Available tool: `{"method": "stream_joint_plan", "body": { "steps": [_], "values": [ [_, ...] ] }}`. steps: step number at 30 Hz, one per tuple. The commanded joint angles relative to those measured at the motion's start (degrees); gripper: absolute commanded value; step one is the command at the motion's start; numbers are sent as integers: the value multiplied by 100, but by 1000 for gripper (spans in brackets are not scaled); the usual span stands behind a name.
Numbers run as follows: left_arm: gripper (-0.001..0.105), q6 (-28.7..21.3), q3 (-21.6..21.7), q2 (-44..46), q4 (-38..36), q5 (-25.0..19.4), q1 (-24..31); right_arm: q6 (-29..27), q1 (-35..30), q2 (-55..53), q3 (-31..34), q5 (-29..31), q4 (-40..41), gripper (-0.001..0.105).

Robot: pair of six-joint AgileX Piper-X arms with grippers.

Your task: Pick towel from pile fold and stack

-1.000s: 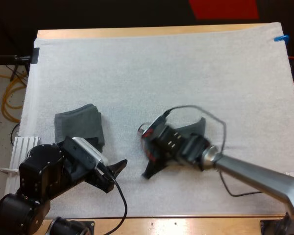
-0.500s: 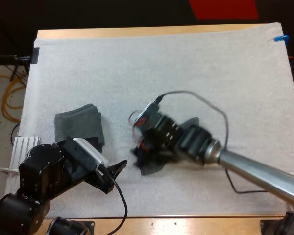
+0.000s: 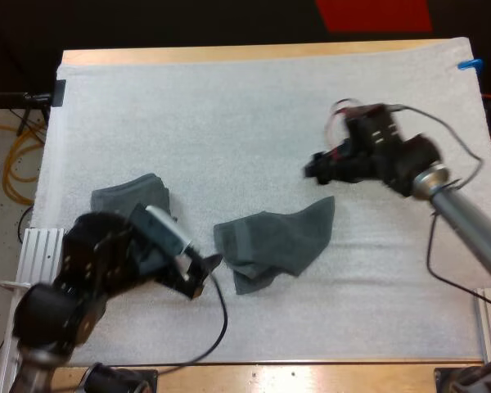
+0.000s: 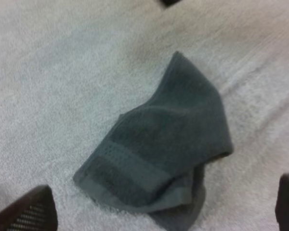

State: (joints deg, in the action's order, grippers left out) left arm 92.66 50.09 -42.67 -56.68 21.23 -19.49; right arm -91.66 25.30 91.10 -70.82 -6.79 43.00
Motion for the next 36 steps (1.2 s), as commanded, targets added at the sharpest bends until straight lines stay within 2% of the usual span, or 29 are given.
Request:
{"method": "stream_joint_plan", "body": {
  "steps": [1, 7, 14, 18, 20, 23, 25, 33, 35, 36],
  "values": [
    [88, -12, 8, -158, 208, 2, -32, 69, -183, -47, -37, -192, 146, 69],
    [88, -12, 8, -916, 258, 2, -32, 71, -796, 54, -20, -1143, 398, 69],
    [88, -12, 8, -1096, 257, 2, -32, 59, -777, 702, -21, -1514, 320, 69],
    [88, 11, 8, -1096, 231, 2, -32, 59, -700, 1171, -21, -1530, 252, 68],
    [88, 31, 8, -1096, 187, 2, -32, 59, -681, 1348, -21, -1530, 230, 64],
    [88, 46, 8, -1096, 126, 2, -32, 16, -659, 1528, -21, -1558, 222, 48],
    [88, 46, 8, -1096, 126, 2, -32, 6, -639, 1603, -21, -1902, 222, 39],
    [88, 46, 8, -1096, 126, 2, -32, -76, -566, 1854, -21, -2020, 232, 37],
    [88, 46, 8, -1096, 126, 2, -32, -76, -566, 1884, -21, -2011, 232, 31],
    [88, 46, 8, -1096, 126, 2, -32, -106, -566, 1883, -21, -2012, 232, 22]
  ]
}}
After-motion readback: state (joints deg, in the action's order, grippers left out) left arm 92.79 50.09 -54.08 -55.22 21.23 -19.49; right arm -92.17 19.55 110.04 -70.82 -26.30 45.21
